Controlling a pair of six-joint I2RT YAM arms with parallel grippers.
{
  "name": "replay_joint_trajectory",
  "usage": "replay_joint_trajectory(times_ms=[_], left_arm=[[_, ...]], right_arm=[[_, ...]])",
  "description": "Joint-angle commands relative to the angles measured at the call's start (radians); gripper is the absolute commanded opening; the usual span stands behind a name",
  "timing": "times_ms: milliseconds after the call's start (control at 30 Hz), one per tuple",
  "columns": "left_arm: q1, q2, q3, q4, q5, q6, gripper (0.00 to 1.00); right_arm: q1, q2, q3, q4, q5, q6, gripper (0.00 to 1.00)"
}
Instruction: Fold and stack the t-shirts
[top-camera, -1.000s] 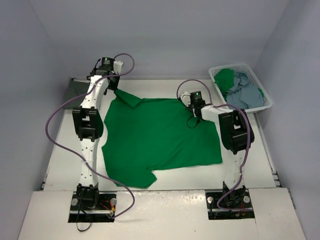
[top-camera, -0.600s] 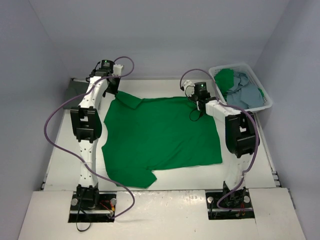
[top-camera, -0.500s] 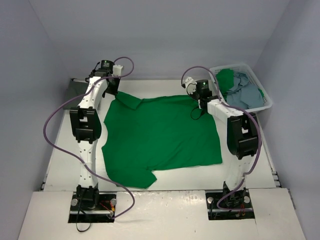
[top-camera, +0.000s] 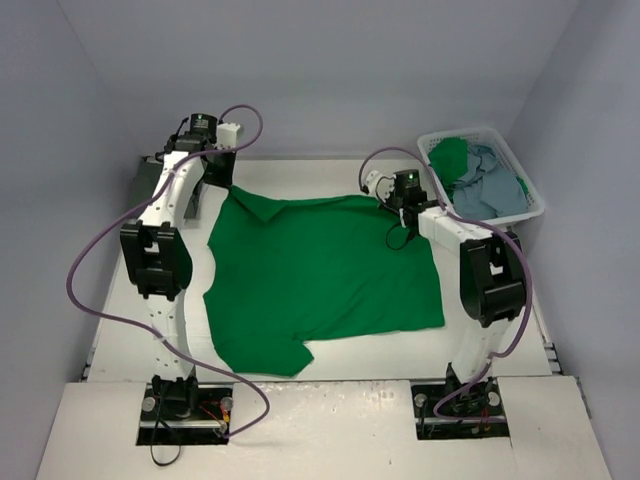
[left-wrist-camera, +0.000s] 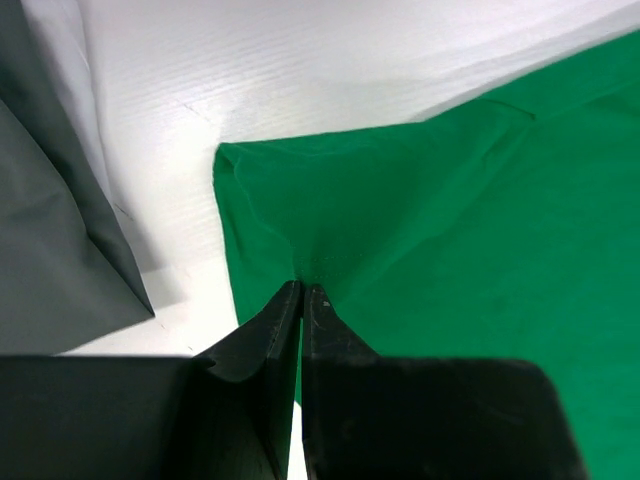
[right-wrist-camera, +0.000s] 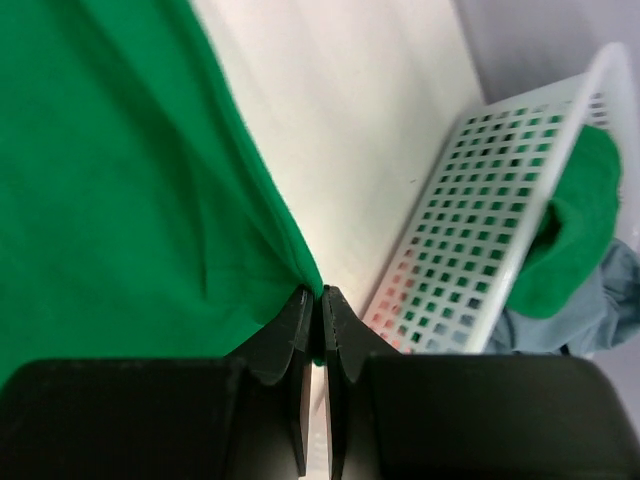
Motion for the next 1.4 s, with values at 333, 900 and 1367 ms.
replay_joint_trajectory(times_ms=[333,900,1367], left_arm=[[-0.009,-0.222,-0.154,-0.060,0.110,-0.009,0.00],[-0.009,-0.351,-0.309,-0.135,0.211,0.042,0.00],[-0.009,-0.403,-0.361,-0.233,0.305,0.080,0.00]], right_arm=[[-0.001,-0.178,-0.077,0.009,-0.026,-0.155,0.00],[-0.015,-0.248,-0.212,-0.037,-0.052,-0.351,0.00],[-0.024,-0.262,-0.267,-0.046,-0.041,-0.382,0.00]])
